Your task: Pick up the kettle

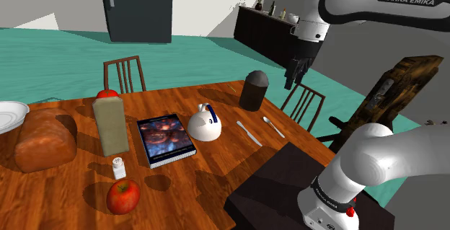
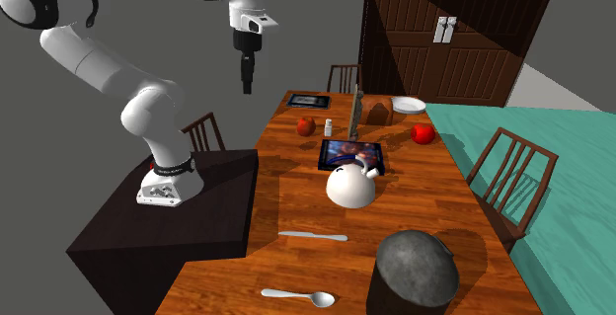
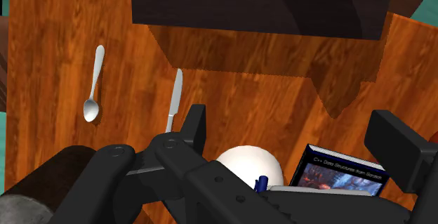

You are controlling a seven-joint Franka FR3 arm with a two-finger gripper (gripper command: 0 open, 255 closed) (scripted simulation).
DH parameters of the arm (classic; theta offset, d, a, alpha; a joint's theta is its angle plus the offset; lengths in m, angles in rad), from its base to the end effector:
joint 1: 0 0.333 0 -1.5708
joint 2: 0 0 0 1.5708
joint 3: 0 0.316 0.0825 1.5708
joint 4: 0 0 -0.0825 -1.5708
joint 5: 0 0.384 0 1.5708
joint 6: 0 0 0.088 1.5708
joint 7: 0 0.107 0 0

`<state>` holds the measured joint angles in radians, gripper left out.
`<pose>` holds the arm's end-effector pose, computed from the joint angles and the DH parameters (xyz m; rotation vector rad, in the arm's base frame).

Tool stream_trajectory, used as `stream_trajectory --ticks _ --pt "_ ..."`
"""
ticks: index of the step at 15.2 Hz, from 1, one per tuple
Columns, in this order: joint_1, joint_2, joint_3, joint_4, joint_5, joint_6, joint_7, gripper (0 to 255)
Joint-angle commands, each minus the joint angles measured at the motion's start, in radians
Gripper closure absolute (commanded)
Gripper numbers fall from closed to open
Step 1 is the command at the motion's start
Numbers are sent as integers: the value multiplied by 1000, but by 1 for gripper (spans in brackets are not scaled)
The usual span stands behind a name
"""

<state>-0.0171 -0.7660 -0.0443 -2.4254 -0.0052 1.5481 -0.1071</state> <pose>0.3051 -0.0222 0.5497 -3.1014 -0.0930 0.1700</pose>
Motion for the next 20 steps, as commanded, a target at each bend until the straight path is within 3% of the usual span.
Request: stream_trajectory --ticks 1,10,20 --pt "0 0 0 0 0 0 0 0" --pt "7 310 52 45 27 269 101 0" --pt "9 697 86 229 16 474 210 0"
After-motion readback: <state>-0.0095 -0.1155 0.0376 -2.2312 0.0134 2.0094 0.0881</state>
